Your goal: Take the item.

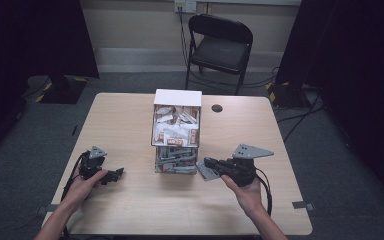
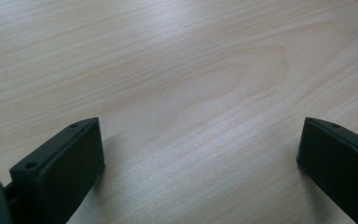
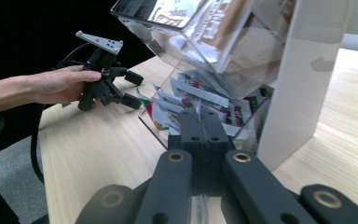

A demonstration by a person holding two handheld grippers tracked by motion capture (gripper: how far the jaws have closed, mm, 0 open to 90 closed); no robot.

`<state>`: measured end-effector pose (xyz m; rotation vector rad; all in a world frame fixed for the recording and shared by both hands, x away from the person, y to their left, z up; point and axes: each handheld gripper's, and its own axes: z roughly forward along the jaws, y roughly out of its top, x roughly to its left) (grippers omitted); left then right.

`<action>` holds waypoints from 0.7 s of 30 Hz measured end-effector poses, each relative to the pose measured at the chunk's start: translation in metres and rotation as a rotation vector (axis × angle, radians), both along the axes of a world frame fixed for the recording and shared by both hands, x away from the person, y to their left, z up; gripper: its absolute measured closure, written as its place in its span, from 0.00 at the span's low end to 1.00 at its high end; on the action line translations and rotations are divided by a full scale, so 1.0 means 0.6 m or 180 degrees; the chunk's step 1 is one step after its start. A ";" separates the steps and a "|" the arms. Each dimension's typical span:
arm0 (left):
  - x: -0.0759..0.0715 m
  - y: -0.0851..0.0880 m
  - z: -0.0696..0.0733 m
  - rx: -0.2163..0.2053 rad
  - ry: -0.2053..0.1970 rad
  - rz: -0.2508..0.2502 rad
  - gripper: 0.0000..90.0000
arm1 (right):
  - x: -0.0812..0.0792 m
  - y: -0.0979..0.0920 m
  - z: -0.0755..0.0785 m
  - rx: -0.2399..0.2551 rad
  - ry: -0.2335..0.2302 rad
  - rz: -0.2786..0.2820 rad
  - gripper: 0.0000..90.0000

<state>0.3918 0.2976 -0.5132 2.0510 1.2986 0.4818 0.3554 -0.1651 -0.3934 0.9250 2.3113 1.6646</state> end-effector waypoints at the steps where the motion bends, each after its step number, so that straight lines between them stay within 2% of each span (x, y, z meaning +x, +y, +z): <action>1: 0.000 0.000 0.000 0.0000 -0.0001 0.0000 0.00 | 0.003 -0.005 0.000 0.0014 0.0003 -0.0031 1.00; 12: 0.000 0.000 0.000 0.0001 0.0000 0.0000 0.00 | 0.026 -0.033 0.012 0.0020 -0.0047 -0.0233 1.00; 20: 0.000 0.000 0.000 -0.0001 0.0001 0.0002 0.00 | 0.061 -0.050 0.017 0.0016 -0.0059 -0.0409 1.00; 21: 0.000 0.000 0.000 0.0000 0.0001 0.0002 0.00 | 0.071 -0.050 0.014 0.0009 -0.0041 -0.0443 1.00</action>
